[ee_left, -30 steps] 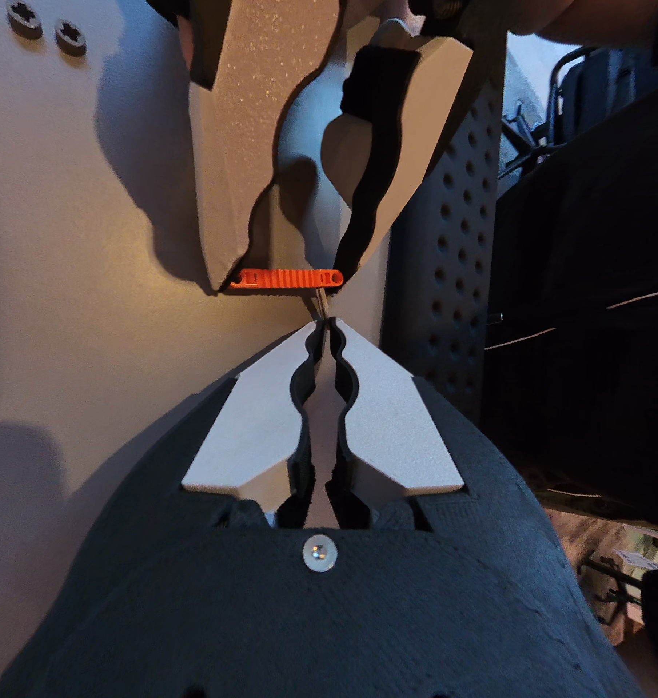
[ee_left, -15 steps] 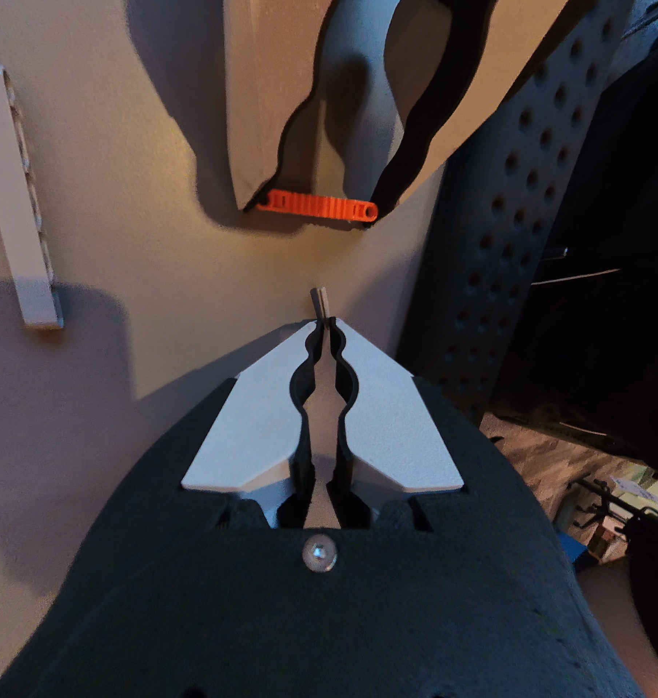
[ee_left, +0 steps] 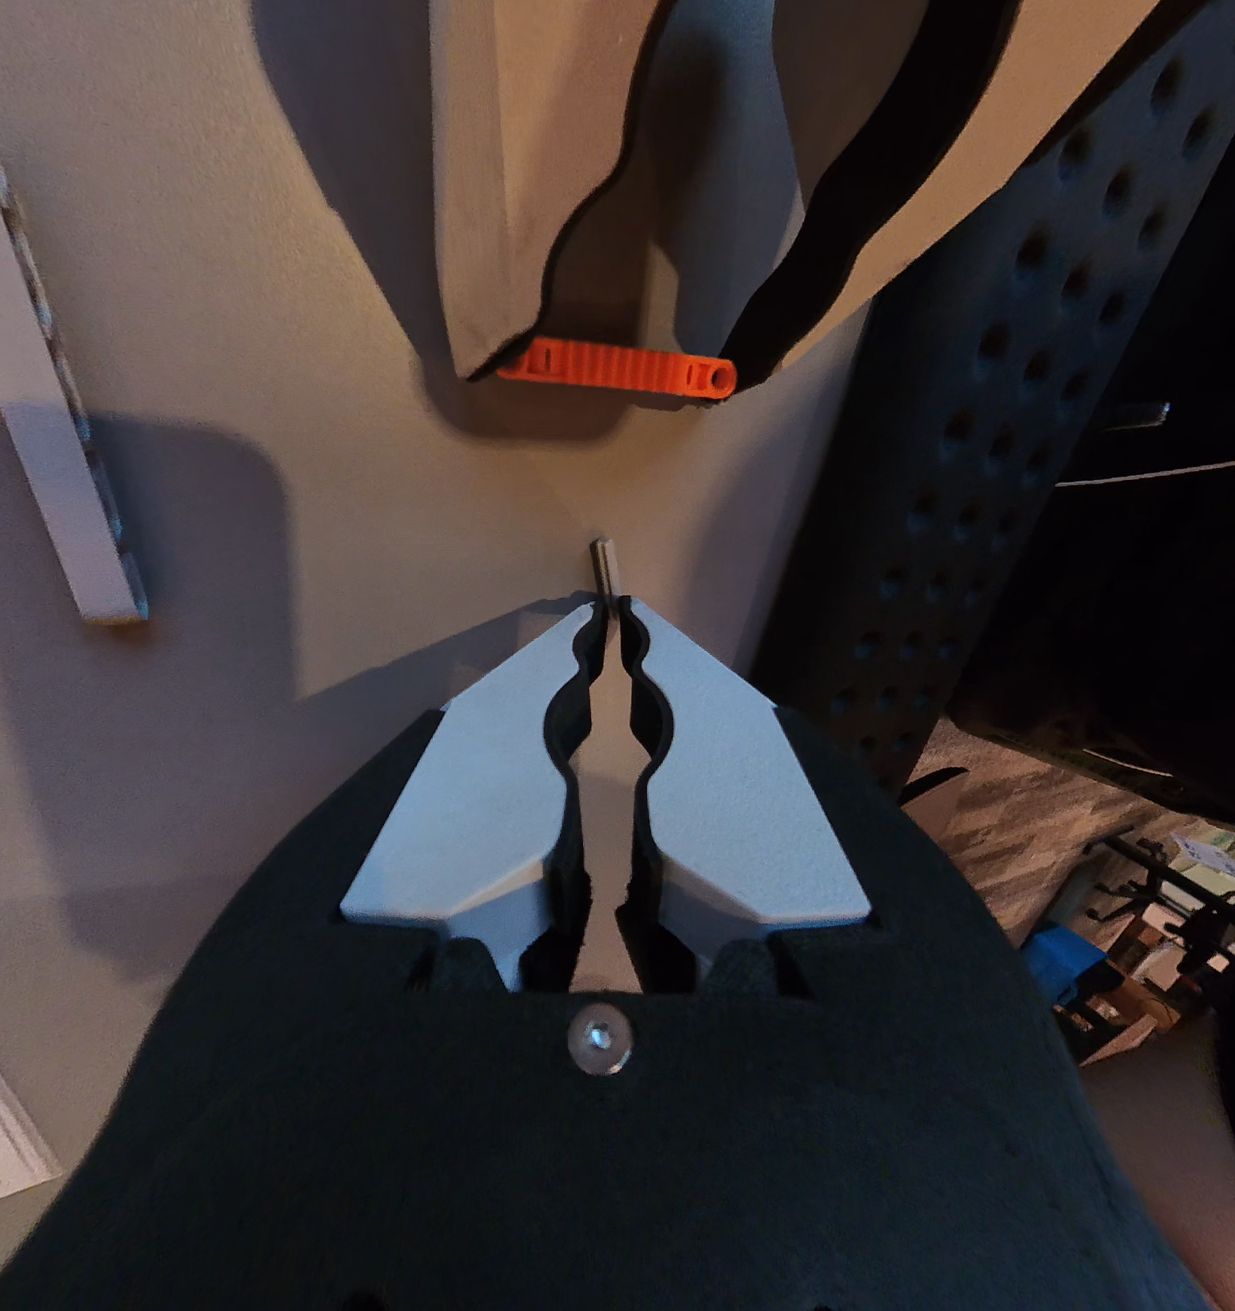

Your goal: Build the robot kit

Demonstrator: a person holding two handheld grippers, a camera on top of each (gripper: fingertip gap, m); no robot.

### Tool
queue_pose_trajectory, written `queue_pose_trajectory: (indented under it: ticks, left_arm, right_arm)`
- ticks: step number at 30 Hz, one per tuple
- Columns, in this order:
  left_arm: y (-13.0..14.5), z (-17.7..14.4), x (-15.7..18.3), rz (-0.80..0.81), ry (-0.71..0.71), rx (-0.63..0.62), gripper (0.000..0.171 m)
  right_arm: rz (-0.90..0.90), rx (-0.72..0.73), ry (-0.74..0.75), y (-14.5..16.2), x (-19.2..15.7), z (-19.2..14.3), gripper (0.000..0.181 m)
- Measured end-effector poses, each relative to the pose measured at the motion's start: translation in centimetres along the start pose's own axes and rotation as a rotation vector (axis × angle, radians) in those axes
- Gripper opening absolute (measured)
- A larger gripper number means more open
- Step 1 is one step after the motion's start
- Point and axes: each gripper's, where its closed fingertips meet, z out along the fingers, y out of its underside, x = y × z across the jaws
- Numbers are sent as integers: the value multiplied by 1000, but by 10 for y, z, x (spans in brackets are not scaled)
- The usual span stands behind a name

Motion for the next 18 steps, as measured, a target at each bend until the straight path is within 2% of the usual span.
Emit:
queue_pose_trajectory:
  ticks: [5, 8, 13, 18]
  left_arm:
    - [2, -2, -6, 34, -90, -37, 0]
    - [2, -3, -9, 67, -167, -19, 2]
    - [1, -8, -17, 86, -322, 101, 16]
    - [0, -8, -19, 104, -426, 237, 18]
  right_arm:
    - [15, 4, -13, 1, -1, 0, 57]
    - [16, 4, -14, 1, 0, 0, 57]
    - [23, 7, -21, 1, -1, 0, 57]
    - [21, 6, -21, 1, -1, 0, 57]
